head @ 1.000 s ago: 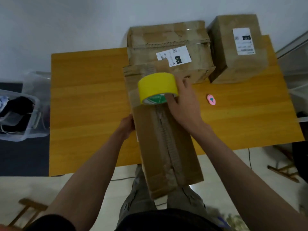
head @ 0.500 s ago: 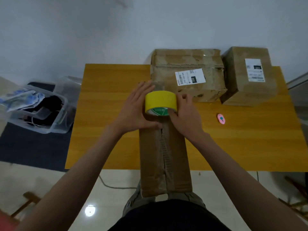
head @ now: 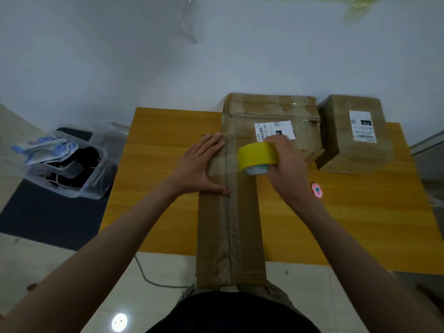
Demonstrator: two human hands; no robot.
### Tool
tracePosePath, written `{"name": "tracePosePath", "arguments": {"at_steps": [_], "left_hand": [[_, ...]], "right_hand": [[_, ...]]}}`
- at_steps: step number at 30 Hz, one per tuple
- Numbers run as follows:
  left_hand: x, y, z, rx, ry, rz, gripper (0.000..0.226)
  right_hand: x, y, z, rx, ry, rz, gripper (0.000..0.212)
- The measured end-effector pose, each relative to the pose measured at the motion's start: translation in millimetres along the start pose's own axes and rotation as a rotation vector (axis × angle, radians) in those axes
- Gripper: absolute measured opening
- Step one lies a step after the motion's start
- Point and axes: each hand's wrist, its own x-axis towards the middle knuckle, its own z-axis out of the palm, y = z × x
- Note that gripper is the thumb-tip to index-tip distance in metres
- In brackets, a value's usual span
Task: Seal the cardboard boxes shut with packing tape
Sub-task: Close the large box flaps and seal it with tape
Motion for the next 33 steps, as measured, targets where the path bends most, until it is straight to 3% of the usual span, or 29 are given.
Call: {"name": "tracePosePath", "arguments": {"at_steps": [7, 17, 20, 22, 26, 33], "left_hand": [[2, 6, -2, 0.007, -0.043, -0.014, 0.135], [1, 6, -4, 0.011, -0.072, -0.030, 0.135], [1, 6, -3, 0.008, -0.070, -0.024, 0.133], [1, 5, -2, 0.008, -0.065, -0.018, 0.133], [1, 3, -1, 0.027, -0.067, -0.013, 0.132], [1, 6, -3, 0.151, -0.105, -0.008, 0.133]], "right_hand": [[-10, 47, -14, -0.065, -0.100, -0.073, 0.053], [-4, 55, -20, -0.205, -0.094, -0.175, 0.043], [-7, 65, -21, -0.236, -0.071, -0.139, 0.051], [-9, 68, -16, -0.220, -0.060, -0.132, 0.039], [-16, 79, -3, -0.189, -0.103, -0.089, 0.045], [-30, 83, 29, -0.101, -0.182, -0.025, 0.026]]}}
